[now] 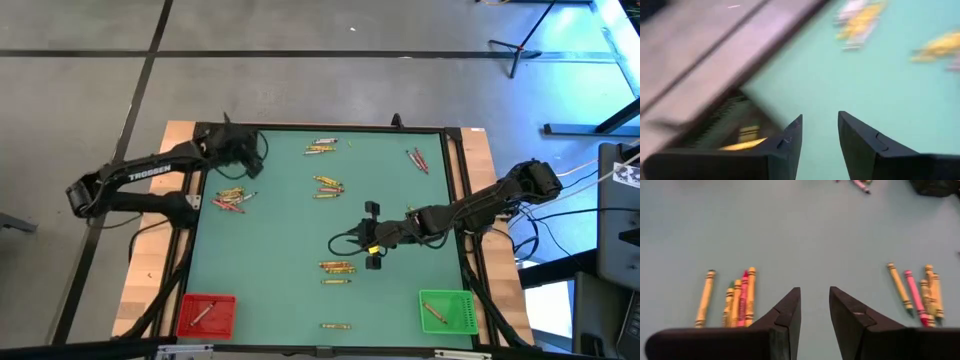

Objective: Sort crayons
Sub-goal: Put the black crayon into the red bin

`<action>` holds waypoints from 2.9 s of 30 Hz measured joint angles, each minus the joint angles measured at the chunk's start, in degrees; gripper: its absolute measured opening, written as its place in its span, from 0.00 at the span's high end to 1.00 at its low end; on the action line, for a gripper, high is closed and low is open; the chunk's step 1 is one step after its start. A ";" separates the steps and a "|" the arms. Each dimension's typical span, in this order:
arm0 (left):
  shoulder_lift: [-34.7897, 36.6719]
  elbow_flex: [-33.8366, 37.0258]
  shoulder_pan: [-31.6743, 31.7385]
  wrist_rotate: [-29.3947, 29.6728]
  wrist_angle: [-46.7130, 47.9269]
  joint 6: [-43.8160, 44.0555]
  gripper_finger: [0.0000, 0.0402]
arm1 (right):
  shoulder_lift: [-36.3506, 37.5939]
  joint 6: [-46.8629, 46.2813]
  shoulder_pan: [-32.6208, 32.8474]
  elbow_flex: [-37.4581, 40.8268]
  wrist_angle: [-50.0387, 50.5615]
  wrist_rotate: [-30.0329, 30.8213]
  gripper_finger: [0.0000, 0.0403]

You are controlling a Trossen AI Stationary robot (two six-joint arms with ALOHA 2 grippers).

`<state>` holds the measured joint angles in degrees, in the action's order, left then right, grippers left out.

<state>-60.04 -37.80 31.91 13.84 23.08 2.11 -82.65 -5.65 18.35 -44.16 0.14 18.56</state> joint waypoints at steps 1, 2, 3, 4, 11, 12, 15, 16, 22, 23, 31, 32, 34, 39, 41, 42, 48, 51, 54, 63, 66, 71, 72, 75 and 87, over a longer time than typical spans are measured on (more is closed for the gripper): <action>0.19 0.00 -2.27 -1.62 -0.08 1.29 0.73 | 0.00 0.02 0.00 0.00 0.09 0.72 0.75; 0.20 0.00 -4.67 -2.65 -0.17 2.53 0.73 | 0.00 0.10 0.00 0.00 0.21 1.33 0.75; 0.20 0.13 -7.23 -3.36 -0.64 3.78 0.73 | 0.00 0.39 0.00 0.00 0.44 1.66 0.75; 0.20 0.69 -9.96 -3.46 -2.15 5.07 0.73 | 0.00 1.02 0.00 0.00 0.65 2.02 0.75; 0.18 9.32 -29.19 -1.71 -23.23 14.27 0.73 | 0.02 3.12 -0.49 0.00 2.72 4.41 0.75; 0.18 10.68 -31.75 -0.59 -26.50 15.20 0.73 | 0.02 3.14 -0.80 0.00 3.26 4.43 0.75; -0.54 14.37 -38.82 3.93 -36.35 16.82 0.73 | 0.02 3.13 -2.47 0.00 5.88 3.77 0.75; -0.82 15.43 -40.76 5.38 -39.09 17.09 0.73 | 0.02 3.01 -3.28 0.00 6.69 3.45 0.75; -4.77 18.41 -49.64 14.11 -49.55 17.50 0.73 | 0.37 2.58 -10.01 -0.04 9.54 3.31 0.75; -5.70 18.48 -50.51 15.44 -50.52 17.36 0.73 | 0.37 2.57 -11.44 -0.09 10.21 3.13 0.75; -14.94 18.56 -54.81 18.70 -59.32 16.73 0.73 | 0.82 1.55 -23.87 -0.09 17.12 -0.36 0.75; -16.18 18.56 -55.15 18.73 -60.53 16.46 0.73 | 0.95 1.55 -25.24 -0.08 17.70 -0.36 0.75; -18.40 18.56 -55.75 19.01 -62.12 16.24 0.73 | 1.48 1.51 -28.04 -0.09 19.18 -0.46 0.75; -23.31 18.56 -56.40 20.16 -65.60 15.33 0.73 | 1.84 1.39 -34.88 -0.10 22.69 -0.69 0.75; -24.91 18.56 -56.40 20.21 -66.88 15.28 0.73 | 1.92 0.99 -37.98 -0.11 23.47 -0.84 0.75; -25.71 18.56 -56.39 20.26 -67.66 15.28 0.73 | 1.92 0.82 -39.60 -0.13 24.33 -1.22 0.75; -31.37 18.57 -56.11 22.93 -75.23 11.91 0.73 | 1.95 -0.14 -48.84 -4.32 33.78 -1.69 0.75; -33.36 18.56 -54.39 22.75 -82.84 6.36 0.73 | 1.95 -0.39 -53.01 -7.10 38.37 -1.72 0.75; -33.67 18.53 -52.20 19.67 -88.14 0.53 0.73 | 1.95 -0.16 -57.12 -7.98 40.00 -4.74 0.75; -33.74 18.01 -44.98 11.91 -90.10 -4.32 0.73 | -1.94 1.61 -66.72 -8.09 39.64 -12.16 0.75; -33.74 18.01 -43.72 10.55 -90.17 -2.40 0.73 | -4.00 2.10 -68.87 -8.07 37.91 -12.17 0.75; -33.78 18.01 -44.23 10.46 -87.53 0.59 0.73 | -7.68 2.93 -71.08 -8.07 34.04 -12.17 0.75; -33.76 18.01 -44.55 10.43 -87.57 0.61 0.73 | -8.40 2.94 -71.28 -8.07 33.24 -12.10 0.75; -33.76 18.01 -45.17 10.44 -87.39 0.46 0.73 | -10.33 2.99 -71.78 -8.04 32.30 -12.03 0.75; -33.76 18.01 -45.39 10.50 -87.39 0.33 0.73 | -13.62 2.84 -71.63 -8.04 31.37 -13.91 0.75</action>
<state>-93.80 -19.79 -13.47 24.34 -64.31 2.44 -96.27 -2.81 -53.28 -52.21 31.52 4.65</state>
